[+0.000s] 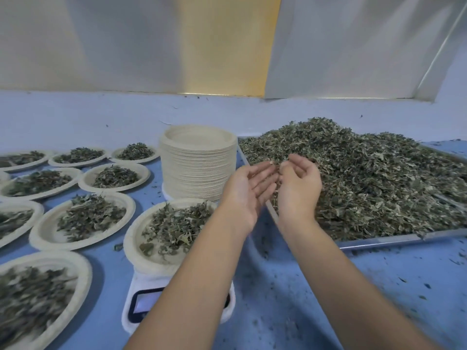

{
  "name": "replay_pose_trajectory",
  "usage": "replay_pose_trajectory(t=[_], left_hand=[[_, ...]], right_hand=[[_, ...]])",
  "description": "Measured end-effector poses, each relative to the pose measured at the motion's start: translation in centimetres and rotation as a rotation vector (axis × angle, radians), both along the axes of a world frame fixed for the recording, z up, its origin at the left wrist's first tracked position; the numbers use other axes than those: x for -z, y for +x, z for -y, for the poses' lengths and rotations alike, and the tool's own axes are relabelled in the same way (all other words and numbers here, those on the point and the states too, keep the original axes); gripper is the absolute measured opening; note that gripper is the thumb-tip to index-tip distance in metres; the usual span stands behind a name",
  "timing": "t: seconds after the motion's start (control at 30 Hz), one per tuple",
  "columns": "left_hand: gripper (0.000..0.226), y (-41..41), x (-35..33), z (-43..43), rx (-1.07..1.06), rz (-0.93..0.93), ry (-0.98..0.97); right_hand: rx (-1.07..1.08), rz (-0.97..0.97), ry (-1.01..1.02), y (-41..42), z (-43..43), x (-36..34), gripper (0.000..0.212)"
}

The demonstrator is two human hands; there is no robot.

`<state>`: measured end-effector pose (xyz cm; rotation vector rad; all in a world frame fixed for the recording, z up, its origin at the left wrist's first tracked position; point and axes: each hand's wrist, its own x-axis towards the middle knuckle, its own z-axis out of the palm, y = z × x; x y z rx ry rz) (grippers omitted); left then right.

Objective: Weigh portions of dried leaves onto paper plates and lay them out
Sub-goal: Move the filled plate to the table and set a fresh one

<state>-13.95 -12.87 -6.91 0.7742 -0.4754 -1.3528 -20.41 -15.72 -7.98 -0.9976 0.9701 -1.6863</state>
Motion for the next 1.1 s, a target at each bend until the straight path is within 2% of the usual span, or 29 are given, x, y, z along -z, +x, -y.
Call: replay_pose_trajectory(t=[0.17, 0.33, 0.47, 0.8, 0.93, 1.1], left_hand=[[0.024, 4.0, -0.5, -3.2, -0.072, -0.014, -0.025], [0.026, 8.8, -0.5, -5.7, -0.221, 0.003, -0.028], [0.026, 12.3, 0.0, -7.4, -0.313, 0.115, 0.007], [0.029, 15.9, 2.6, -8.2, -0.471, 0.420, 0.227], [0.034, 16.3, 3.4, -8.1, -0.437, 0.401, 0.285], [0.028, 15.9, 3.4, -8.1, -0.361, 0.284, 0.316]], right_hand=[[-0.153, 0.121, 0.025, 3.7, -1.4, 0.0, 0.015], [-0.256, 0.133, 0.048, 6.8, -2.9, 0.7, 0.019], [-0.287, 0.070, 0.055, 7.1, -2.8, 0.7, 0.025], [-0.369, -0.259, 0.045, 6.1, -2.1, 2.5, 0.035], [-0.380, -0.279, 0.066, 6.1, -2.0, 3.3, 0.034], [-0.406, -0.179, 0.146, 6.5, -2.0, 3.5, 0.032]])
